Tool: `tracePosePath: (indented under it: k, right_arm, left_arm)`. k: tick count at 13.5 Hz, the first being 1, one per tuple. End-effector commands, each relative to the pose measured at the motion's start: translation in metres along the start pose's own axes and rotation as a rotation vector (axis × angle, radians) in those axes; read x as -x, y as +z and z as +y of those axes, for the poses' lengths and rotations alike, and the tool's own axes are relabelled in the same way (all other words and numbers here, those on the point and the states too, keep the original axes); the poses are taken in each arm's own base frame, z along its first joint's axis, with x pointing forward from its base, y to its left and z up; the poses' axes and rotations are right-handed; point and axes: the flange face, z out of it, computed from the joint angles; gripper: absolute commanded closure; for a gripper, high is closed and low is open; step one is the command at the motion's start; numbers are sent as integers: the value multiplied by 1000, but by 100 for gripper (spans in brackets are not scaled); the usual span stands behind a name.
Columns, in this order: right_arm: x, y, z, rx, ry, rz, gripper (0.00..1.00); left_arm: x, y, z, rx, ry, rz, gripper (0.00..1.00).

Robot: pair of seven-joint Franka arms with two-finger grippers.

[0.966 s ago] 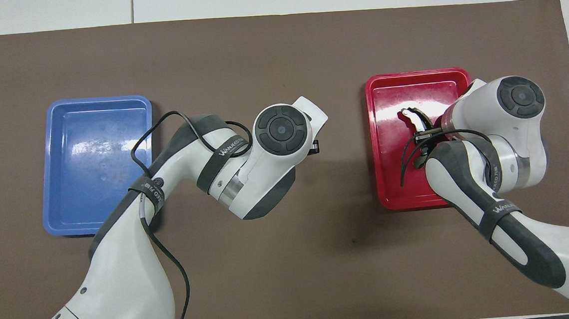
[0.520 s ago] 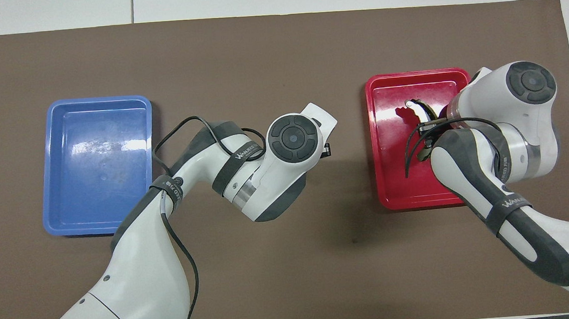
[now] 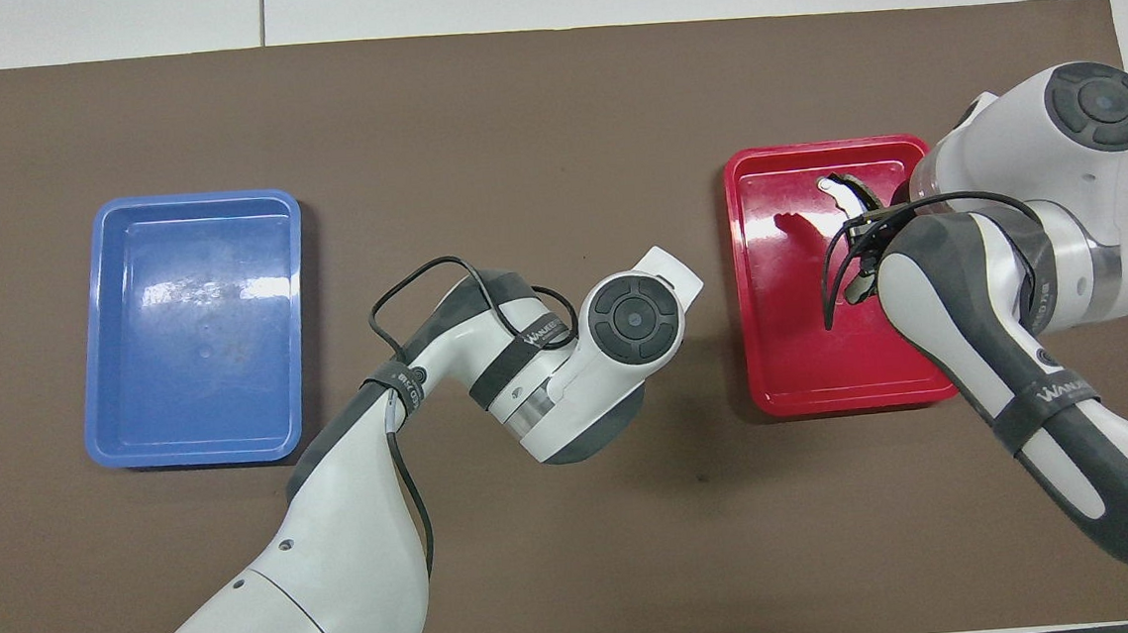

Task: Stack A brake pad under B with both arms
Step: 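Carry the small pad to mid-table while the right gripper lifts the curved pad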

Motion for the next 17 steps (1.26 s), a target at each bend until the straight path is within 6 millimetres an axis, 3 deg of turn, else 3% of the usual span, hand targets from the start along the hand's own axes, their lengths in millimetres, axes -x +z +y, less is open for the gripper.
tracePosePath:
  k: [1, 2, 4, 6, 8, 11, 13, 14, 17]
  right_arm:
    - [1, -10, 6, 5, -26, 2, 100]
    - [1, -11, 6, 5, -26, 2, 100]
    - [0, -13, 4, 5, -29, -1, 100]
    - [-2, -19, 5, 5, -27, -2, 100]
    - [-4, -23, 5, 3, -26, -8, 100]
    - [-5, -25, 2, -1, -26, -7, 100]
    - [-7, -34, -8, -10, -20, -23, 100]
    - [-7, -37, -13, -9, -7, -29, 100]
    - [-9, -47, -57, -19, 39, -34, 100]
  left_arm:
    - [2, 5, -3, 1, -7, 28, 96]
    - [0, 5, -4, 1, -10, 30, 90]
    - [-10, 2, -11, -2, -26, 39, 58]
    - [-23, -6, -18, -12, -43, 44, 39]
    - [-31, -23, -25, -54, -58, 24, 0]
    - [-40, -64, -38, -86, -75, 26, 0]
    - [-49, -99, -60, -107, -65, 6, 0]
    - [-55, -116, -76, -101, -41, -19, 0]
    - [-69, -175, -140, -113, 10, -54, 0]
